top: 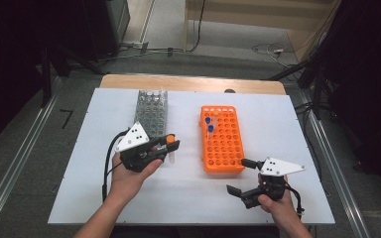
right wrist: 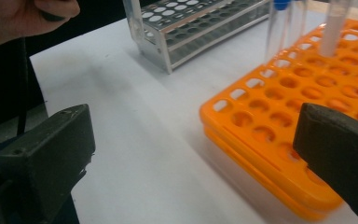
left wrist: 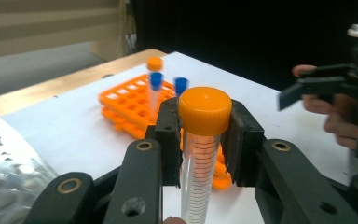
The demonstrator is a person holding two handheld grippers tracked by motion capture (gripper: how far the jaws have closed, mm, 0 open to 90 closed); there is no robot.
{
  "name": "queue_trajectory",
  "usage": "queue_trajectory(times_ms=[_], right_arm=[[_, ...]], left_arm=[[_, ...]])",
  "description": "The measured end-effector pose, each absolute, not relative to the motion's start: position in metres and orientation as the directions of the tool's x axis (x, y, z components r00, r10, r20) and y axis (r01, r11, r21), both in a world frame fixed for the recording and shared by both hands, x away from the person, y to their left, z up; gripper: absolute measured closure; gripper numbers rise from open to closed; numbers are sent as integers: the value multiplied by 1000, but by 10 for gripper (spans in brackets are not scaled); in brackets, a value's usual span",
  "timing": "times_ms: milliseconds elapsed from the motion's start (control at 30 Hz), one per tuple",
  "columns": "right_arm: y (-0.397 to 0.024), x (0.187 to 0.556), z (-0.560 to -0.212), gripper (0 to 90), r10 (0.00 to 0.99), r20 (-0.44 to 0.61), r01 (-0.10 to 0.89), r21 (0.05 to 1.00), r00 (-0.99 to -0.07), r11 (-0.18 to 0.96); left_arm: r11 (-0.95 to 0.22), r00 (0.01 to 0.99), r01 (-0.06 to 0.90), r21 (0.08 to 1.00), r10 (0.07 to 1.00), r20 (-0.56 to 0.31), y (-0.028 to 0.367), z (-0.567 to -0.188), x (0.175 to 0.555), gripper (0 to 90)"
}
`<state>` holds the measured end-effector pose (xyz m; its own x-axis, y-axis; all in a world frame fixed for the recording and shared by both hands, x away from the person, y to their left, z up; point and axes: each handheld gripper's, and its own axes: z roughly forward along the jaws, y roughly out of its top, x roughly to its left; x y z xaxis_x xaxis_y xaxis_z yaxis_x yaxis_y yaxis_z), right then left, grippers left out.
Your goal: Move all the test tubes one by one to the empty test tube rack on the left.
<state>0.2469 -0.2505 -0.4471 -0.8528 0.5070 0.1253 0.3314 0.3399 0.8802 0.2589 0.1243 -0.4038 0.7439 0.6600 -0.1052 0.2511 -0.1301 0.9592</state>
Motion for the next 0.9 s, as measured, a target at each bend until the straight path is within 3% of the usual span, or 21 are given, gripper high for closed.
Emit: queue_trajectory(times_ms=[433, 900], right_arm=[[-289, 253, -455, 0, 575, 143, 376, 874, -805, 309], [-297, 258, -459, 0, 593, 141, 383, 872, -793, 305]], left_arm=[[-97, 661, 260, 961, 743, -104, 142, -395, 312, 700], [-66, 556, 257, 964, 826, -91, 154, -388, 363, 700]])
